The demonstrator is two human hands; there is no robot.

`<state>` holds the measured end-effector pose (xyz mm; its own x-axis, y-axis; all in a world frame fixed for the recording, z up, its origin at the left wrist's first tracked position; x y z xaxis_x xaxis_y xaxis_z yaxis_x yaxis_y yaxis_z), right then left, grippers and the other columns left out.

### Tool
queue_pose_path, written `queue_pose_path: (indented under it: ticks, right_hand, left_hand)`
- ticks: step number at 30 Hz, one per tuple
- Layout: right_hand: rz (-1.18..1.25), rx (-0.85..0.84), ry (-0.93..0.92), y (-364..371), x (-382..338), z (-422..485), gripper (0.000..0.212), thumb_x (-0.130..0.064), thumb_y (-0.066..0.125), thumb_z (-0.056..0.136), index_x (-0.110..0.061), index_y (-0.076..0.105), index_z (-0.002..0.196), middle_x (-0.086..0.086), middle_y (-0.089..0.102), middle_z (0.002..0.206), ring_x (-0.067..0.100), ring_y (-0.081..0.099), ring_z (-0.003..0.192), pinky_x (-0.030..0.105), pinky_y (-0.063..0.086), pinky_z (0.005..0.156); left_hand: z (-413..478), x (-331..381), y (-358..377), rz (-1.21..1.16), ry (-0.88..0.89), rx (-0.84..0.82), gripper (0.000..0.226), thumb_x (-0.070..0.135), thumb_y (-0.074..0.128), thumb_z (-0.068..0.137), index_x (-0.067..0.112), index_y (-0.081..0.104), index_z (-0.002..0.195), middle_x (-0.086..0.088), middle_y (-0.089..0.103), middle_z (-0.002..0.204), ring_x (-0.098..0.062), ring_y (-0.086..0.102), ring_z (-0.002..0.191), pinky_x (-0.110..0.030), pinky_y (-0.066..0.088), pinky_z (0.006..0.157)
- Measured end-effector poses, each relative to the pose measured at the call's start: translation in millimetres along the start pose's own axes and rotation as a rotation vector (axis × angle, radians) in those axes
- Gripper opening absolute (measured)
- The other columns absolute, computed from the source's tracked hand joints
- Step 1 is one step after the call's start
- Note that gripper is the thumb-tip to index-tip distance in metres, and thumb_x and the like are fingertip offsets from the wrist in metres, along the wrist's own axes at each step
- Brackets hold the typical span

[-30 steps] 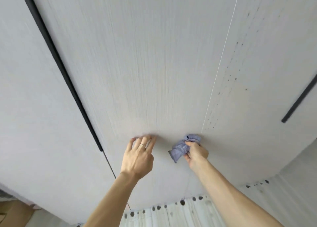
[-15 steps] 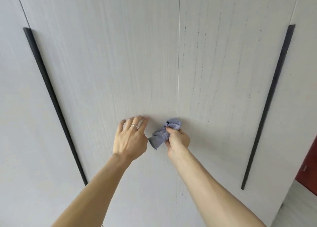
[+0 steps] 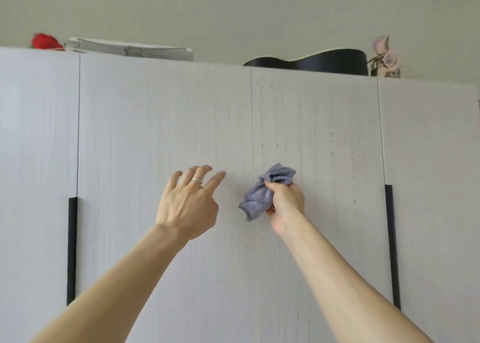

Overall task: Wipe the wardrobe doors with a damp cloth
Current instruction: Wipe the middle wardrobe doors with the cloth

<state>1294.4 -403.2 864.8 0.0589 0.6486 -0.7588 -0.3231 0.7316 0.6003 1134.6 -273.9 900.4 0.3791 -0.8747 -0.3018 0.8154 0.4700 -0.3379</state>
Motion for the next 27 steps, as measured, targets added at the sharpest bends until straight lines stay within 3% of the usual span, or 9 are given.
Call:
queue_pose_path:
  ticks: [6, 11, 14, 15, 17, 18, 21, 24, 27]
  right_hand:
    - [-0.121, 0.021, -0.268, 9.8, -86.2, 22.5, 0.017, -0.004, 0.069, 0.086, -0.017, 0.064, 0.096, 0.003, 0.071, 0.096, 0.022, 0.067, 0.09, 0.04, 0.054, 0.088]
    - [-0.502, 0.035, -0.764, 34.1, -163.9, 16.6, 0.015, -0.008, 0.055, 0.092, -0.023, 0.057, 0.091, -0.011, 0.06, 0.08, 0.013, 0.059, 0.07, 0.017, 0.048, 0.052]
    - [-0.703, 0.056, -1.041, 47.3, -186.6, 16.1, 0.02, -0.012, 0.056, 0.089, -0.031, 0.06, 0.091, -0.014, 0.057, 0.095, 0.006, 0.058, 0.082, 0.038, 0.058, 0.062]
    - [-0.747, 0.057, -1.115, 52.0, -193.6, 20.9, 0.019, -0.012, 0.056, 0.09, -0.03, 0.06, 0.092, -0.012, 0.055, 0.1, 0.005, 0.057, 0.084, 0.036, 0.058, 0.065]
    - [-0.796, 0.036, -1.215, 59.9, -206.4, 30.6, 0.021, -0.009, 0.055, 0.092, -0.03, 0.056, 0.093, -0.007, 0.052, 0.107, 0.004, 0.053, 0.084, 0.008, 0.046, 0.063]
    - [-0.813, 0.02, -1.241, 64.6, -211.9, 36.4, 0.023, -0.008, 0.054, 0.092, -0.032, 0.054, 0.094, -0.006, 0.051, 0.107, 0.004, 0.052, 0.085, 0.005, 0.043, 0.059]
    - [-0.84, -0.006, -1.32, 80.6, -229.6, 57.0, 0.024, -0.009, 0.053, 0.09, -0.029, 0.054, 0.103, -0.006, 0.053, 0.104, 0.002, 0.049, 0.095, 0.028, 0.047, 0.069]
    - [-0.898, -0.056, -1.423, 108.2, -244.8, 80.2, 0.024, -0.008, 0.053, 0.088, -0.022, 0.058, 0.107, 0.0, 0.058, 0.103, 0.019, 0.051, 0.099, 0.027, 0.032, 0.072]
    - [-0.905, -0.126, -1.495, 142.6, -255.8, 95.5, 0.023, -0.008, 0.053, 0.087, -0.02, 0.064, 0.104, 0.002, 0.06, 0.101, 0.023, 0.052, 0.099, 0.025, 0.029, 0.073]
  left_hand:
    - [59.4, 0.8, -17.5, -0.027, 0.015, 0.111, 0.063, 0.021, 0.071, 0.08, 0.022, 0.057, 0.141, -0.011, 0.056, 0.143, -0.034, 0.049, 0.135, -0.055, 0.043, 0.107]
    - [96.2, -1.2, -15.3, -0.023, 0.047, 0.199, 0.06, 0.022, 0.073, 0.079, 0.022, 0.06, 0.137, -0.011, 0.057, 0.142, -0.034, 0.051, 0.134, -0.055, 0.044, 0.107]
    - [117.4, 1.2, -9.1, -0.016, 0.032, 0.226, 0.058, 0.022, 0.074, 0.077, 0.021, 0.063, 0.134, -0.012, 0.059, 0.14, -0.035, 0.053, 0.132, -0.055, 0.046, 0.105]
    - [126.0, 3.3, -6.4, -0.024, 0.021, 0.229, 0.057, 0.023, 0.074, 0.078, 0.021, 0.063, 0.134, -0.012, 0.059, 0.14, -0.035, 0.053, 0.132, -0.055, 0.046, 0.105]
    - [139.2, 9.7, 2.1, -0.021, 0.006, 0.228, 0.056, 0.025, 0.073, 0.079, 0.022, 0.062, 0.133, -0.011, 0.058, 0.14, -0.035, 0.052, 0.133, -0.056, 0.047, 0.104]
    - [144.1, 12.9, 7.2, -0.005, 0.0, 0.226, 0.055, 0.026, 0.073, 0.079, 0.022, 0.062, 0.133, -0.011, 0.058, 0.14, -0.035, 0.052, 0.133, -0.057, 0.047, 0.104]
    - [158.1, 17.2, 20.6, 0.041, -0.049, 0.24, 0.051, 0.03, 0.068, 0.082, 0.024, 0.062, 0.132, -0.01, 0.058, 0.14, -0.035, 0.053, 0.132, -0.056, 0.047, 0.104]
    - [162.2, 15.3, 27.4, 0.084, -0.092, 0.311, 0.046, 0.035, 0.047, 0.089, 0.026, 0.059, 0.133, -0.006, 0.056, 0.141, -0.033, 0.052, 0.131, -0.055, 0.046, 0.102]
    - [159.4, 13.0, 38.1, 0.135, -0.075, 0.354, 0.05, 0.038, 0.038, 0.096, 0.027, 0.055, 0.142, -0.004, 0.051, 0.148, -0.032, 0.047, 0.136, -0.055, 0.041, 0.107]
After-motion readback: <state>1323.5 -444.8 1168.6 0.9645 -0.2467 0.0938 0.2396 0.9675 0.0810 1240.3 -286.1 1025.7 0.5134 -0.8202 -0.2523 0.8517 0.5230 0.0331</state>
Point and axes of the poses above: each hand's wrist, its own z-axis towards the middle knuckle, its own y-axis out of the palm, x = y × z, the point moved 7 cm from there along z, towards the middle knuckle
